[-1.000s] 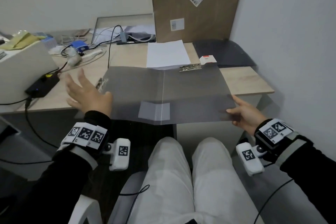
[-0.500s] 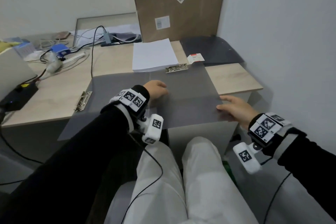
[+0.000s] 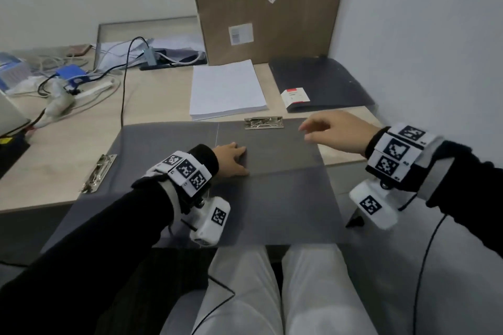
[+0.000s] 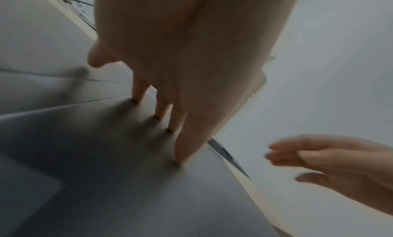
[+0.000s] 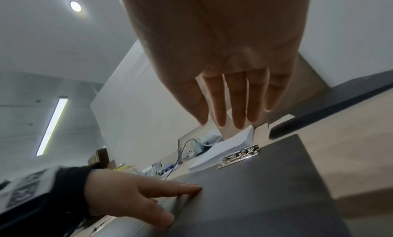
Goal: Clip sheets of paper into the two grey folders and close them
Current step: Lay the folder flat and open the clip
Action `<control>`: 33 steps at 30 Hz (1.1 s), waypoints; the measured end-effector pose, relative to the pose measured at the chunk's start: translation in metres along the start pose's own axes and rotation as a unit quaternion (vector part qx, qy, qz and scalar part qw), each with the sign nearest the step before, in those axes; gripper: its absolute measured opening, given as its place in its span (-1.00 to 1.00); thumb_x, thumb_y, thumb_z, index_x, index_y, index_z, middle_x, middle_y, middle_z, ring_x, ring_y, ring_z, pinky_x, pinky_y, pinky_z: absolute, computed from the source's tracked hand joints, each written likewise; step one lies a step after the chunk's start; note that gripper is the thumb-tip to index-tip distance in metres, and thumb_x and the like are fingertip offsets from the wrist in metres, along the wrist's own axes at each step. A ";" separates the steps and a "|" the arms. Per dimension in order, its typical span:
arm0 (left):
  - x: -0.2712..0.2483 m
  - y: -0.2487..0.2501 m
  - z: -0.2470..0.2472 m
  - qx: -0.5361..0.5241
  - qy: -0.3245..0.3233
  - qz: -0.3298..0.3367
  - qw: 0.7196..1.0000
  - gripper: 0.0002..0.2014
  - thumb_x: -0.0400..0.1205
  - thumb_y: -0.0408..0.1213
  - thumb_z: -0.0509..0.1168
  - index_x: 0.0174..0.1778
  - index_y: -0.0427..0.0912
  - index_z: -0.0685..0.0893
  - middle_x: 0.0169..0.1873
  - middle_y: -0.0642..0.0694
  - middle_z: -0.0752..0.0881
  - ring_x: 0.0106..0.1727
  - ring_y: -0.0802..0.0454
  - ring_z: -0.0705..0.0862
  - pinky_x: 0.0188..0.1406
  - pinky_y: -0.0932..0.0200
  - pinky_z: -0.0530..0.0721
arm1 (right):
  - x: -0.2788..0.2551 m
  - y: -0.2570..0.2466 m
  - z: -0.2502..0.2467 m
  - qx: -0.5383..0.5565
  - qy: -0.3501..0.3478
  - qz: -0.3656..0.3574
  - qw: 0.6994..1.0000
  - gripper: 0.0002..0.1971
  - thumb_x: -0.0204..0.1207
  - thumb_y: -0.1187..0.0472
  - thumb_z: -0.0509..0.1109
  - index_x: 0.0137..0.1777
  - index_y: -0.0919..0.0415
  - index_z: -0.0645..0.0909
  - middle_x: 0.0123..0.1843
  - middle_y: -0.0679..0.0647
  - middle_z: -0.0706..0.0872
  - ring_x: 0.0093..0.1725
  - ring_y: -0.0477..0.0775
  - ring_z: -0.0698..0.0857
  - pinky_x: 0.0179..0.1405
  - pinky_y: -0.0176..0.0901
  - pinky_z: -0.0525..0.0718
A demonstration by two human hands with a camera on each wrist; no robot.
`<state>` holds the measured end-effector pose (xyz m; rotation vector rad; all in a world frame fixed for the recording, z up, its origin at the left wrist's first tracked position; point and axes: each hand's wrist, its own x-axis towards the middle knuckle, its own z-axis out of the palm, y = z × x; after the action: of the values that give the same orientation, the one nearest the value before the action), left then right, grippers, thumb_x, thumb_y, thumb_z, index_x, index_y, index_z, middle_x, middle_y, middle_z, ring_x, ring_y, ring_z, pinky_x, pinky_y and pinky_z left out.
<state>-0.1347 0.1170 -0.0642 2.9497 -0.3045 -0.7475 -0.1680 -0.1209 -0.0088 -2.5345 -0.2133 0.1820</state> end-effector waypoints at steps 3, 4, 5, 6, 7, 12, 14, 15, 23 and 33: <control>-0.007 -0.007 0.001 0.014 -0.010 0.012 1.000 -0.25 0.64 0.07 0.18 0.67 -0.08 0.01 0.69 -0.15 -0.01 0.69 -0.13 0.07 0.66 0.01 0.10 | 0.026 -0.014 0.013 -0.085 -0.091 -0.008 0.992 -0.52 0.54 0.09 0.38 0.47 0.10 0.49 0.48 -0.01 0.55 0.46 -0.04 0.49 0.35 -0.26 0.36; -0.009 -0.009 0.001 0.018 -0.011 0.015 1.000 -0.26 0.64 0.07 0.18 0.67 -0.08 0.03 0.69 -0.15 0.01 0.69 -0.13 0.10 0.65 0.02 0.12 | 0.034 -0.015 0.021 -0.106 -0.111 -0.003 0.988 -0.44 0.54 0.06 0.38 0.54 0.10 0.40 0.55 -0.02 0.46 0.53 -0.02 0.42 0.44 -0.25 0.31; -0.011 -0.011 0.001 0.021 -0.012 0.014 1.000 -0.26 0.64 0.07 0.18 0.67 -0.09 0.04 0.68 -0.15 0.05 0.68 -0.13 0.13 0.65 0.02 0.15 | 0.042 -0.016 0.029 -0.122 -0.127 0.004 0.984 -0.36 0.53 0.02 0.39 0.59 0.09 0.31 0.61 -0.02 0.38 0.58 0.01 0.36 0.51 -0.22 0.27; -0.010 -0.014 0.001 0.021 -0.009 0.012 1.000 -0.27 0.63 0.08 0.18 0.67 -0.10 0.07 0.67 -0.16 0.09 0.67 -0.14 0.17 0.63 0.02 0.19 | 0.049 -0.015 0.038 -0.136 -0.141 0.011 0.980 -0.29 0.52 -0.03 0.39 0.63 0.08 0.22 0.65 -0.01 0.30 0.62 0.02 0.30 0.57 -0.19 0.23; -0.012 -0.015 0.000 0.027 -0.007 0.008 1.000 -0.28 0.63 0.09 0.18 0.66 -0.11 0.11 0.65 -0.18 0.16 0.64 -0.14 0.22 0.61 0.01 0.24 | 0.056 -0.015 0.046 -0.148 -0.155 0.017 0.977 -0.23 0.51 -0.06 0.38 0.66 0.08 0.14 0.68 0.01 0.22 0.65 0.04 0.23 0.62 -0.15 0.19; -0.007 -0.020 -0.014 0.024 0.020 -0.017 0.999 -0.49 0.64 0.04 0.16 0.46 -0.13 0.48 0.38 -0.22 0.49 0.37 -0.21 0.53 0.36 0.05 0.51 | 0.075 -0.014 0.067 -0.177 -0.195 0.026 0.964 -0.09 0.50 -0.15 0.35 0.69 0.03 -0.11 0.74 0.07 -0.14 0.71 0.19 -0.14 0.69 0.10 -0.04; 0.002 -0.021 -0.022 -0.016 0.048 -0.016 0.999 -0.56 0.64 -0.03 0.19 0.37 -0.17 0.56 0.34 -0.23 0.59 0.33 -0.20 0.57 0.29 0.08 0.52 | 0.080 -0.012 0.069 -0.181 -0.196 0.022 0.964 -0.04 0.48 -0.18 0.37 0.69 0.06 -0.15 0.73 0.11 -0.18 0.71 0.21 -0.15 0.69 0.09 -0.05; 0.006 -0.022 -0.026 -0.043 0.057 -0.016 0.997 -0.55 0.63 -0.05 0.21 0.40 -0.19 0.54 0.37 -0.24 0.58 0.36 -0.18 0.55 0.32 0.09 0.50 | 0.082 -0.011 0.069 -0.186 -0.195 0.022 0.963 -0.02 0.46 -0.19 0.37 0.69 0.08 -0.17 0.73 0.14 -0.19 0.71 0.21 -0.15 0.69 0.07 -0.05; 0.043 -0.036 -0.039 -0.148 0.087 -0.056 0.984 -0.75 0.65 -0.18 0.22 -0.29 0.11 0.31 0.01 -0.14 0.60 0.19 -0.01 0.48 0.14 0.20 0.38 | 0.086 -0.008 0.067 -0.232 -0.194 0.026 0.953 0.06 0.41 -0.31 0.34 0.69 0.04 -0.23 0.73 0.07 -0.19 0.70 0.20 -0.07 0.63 0.04 0.03; 0.055 -0.047 -0.037 -0.114 0.056 -0.019 0.992 -0.30 0.62 -0.02 0.25 0.65 -0.07 0.14 0.63 -0.12 0.26 0.63 -0.11 0.27 0.60 0.09 0.23 | 0.090 -0.006 0.065 -0.237 -0.209 0.034 0.948 0.06 0.36 -0.35 0.35 0.68 -0.07 -0.23 0.73 -0.04 -0.20 0.70 0.17 -0.11 0.62 0.23 0.09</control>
<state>-0.0618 0.1524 -0.0630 2.7727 -0.1449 -0.5737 -0.0926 -0.0633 -0.0665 -2.9520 -0.3714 0.7833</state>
